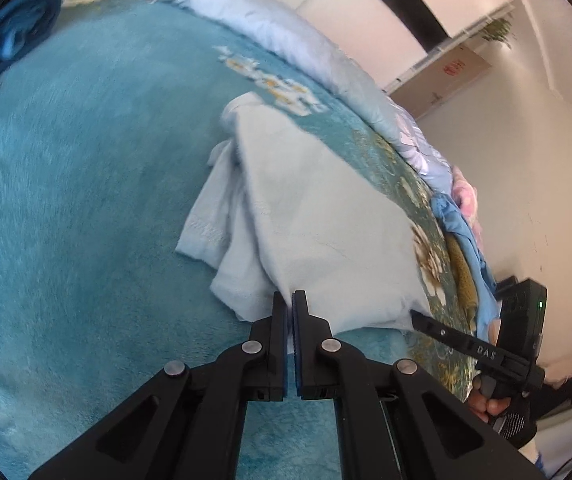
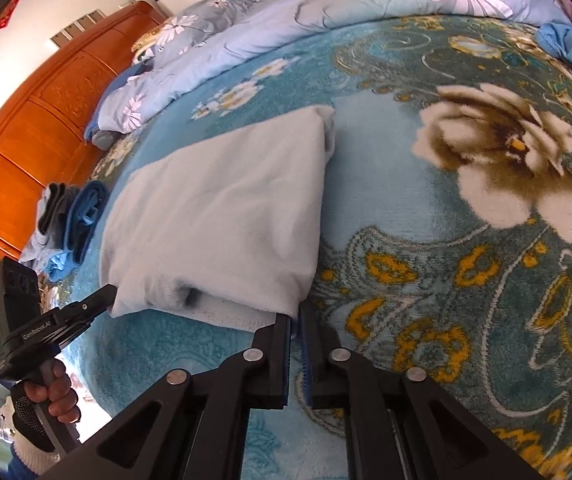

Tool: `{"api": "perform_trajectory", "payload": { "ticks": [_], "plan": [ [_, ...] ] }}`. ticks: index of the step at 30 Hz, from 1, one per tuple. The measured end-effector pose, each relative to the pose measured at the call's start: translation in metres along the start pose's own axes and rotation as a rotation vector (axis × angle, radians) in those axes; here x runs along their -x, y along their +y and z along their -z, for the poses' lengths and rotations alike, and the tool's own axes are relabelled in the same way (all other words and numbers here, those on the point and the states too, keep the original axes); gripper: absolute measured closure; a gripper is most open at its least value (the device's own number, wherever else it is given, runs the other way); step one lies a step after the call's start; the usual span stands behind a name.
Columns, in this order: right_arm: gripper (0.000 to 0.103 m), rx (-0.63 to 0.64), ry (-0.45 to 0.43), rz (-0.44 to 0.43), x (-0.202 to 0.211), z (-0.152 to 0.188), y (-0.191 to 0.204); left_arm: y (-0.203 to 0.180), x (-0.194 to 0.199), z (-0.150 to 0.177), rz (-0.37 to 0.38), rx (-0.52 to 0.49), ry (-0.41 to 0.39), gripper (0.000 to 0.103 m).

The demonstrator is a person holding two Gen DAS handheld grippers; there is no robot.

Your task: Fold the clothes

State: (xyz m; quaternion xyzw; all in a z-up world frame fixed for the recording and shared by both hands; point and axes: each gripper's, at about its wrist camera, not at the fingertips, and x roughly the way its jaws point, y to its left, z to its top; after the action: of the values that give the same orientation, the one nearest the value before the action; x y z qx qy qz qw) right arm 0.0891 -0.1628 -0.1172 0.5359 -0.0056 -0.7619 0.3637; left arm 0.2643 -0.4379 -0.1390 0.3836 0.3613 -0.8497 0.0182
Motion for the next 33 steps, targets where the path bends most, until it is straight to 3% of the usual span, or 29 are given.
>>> {"api": "perform_trajectory", "payload": {
  "ticks": [2,7,8,10,12,14,16,18,26,33],
  "plan": [
    [0.096,0.01,-0.004,-0.002,0.005,0.001,0.002,-0.007,0.006,-0.001,-0.013,-0.047,-0.006,0.097],
    [0.095,0.035,-0.004,0.017,0.016,0.005,0.005,-0.016,0.021,-0.006,-0.038,-0.121,-0.021,0.068],
    [0.094,0.044,-0.008,0.018,0.019,0.005,0.006,-0.017,0.025,-0.008,-0.041,-0.13,-0.027,0.058],
    [0.075,0.058,-0.017,0.019,0.024,0.005,0.008,-0.015,0.028,-0.014,-0.056,-0.141,-0.037,0.047],
    [0.065,0.063,-0.031,0.012,0.028,0.002,0.009,-0.012,0.026,-0.022,-0.073,-0.143,-0.035,0.032],
    [0.057,0.068,-0.045,0.005,0.031,-0.001,0.01,-0.009,0.022,-0.031,-0.081,-0.142,-0.022,0.029],
    [0.041,0.049,-0.057,-0.015,0.031,-0.006,0.008,-0.005,0.013,-0.04,-0.066,-0.129,0.012,0.025],
    [0.037,0.019,-0.068,-0.04,0.029,-0.011,0.004,-0.003,0.004,-0.046,-0.055,-0.132,0.044,0.02],
    [0.034,-0.071,-0.038,-0.091,-0.009,-0.034,-0.008,0.006,-0.04,-0.063,-0.104,-0.158,0.161,0.019],
    [0.032,-0.107,-0.034,-0.128,-0.028,-0.047,-0.014,0.01,-0.058,-0.07,-0.098,-0.167,0.187,0.019]
  ]
}}
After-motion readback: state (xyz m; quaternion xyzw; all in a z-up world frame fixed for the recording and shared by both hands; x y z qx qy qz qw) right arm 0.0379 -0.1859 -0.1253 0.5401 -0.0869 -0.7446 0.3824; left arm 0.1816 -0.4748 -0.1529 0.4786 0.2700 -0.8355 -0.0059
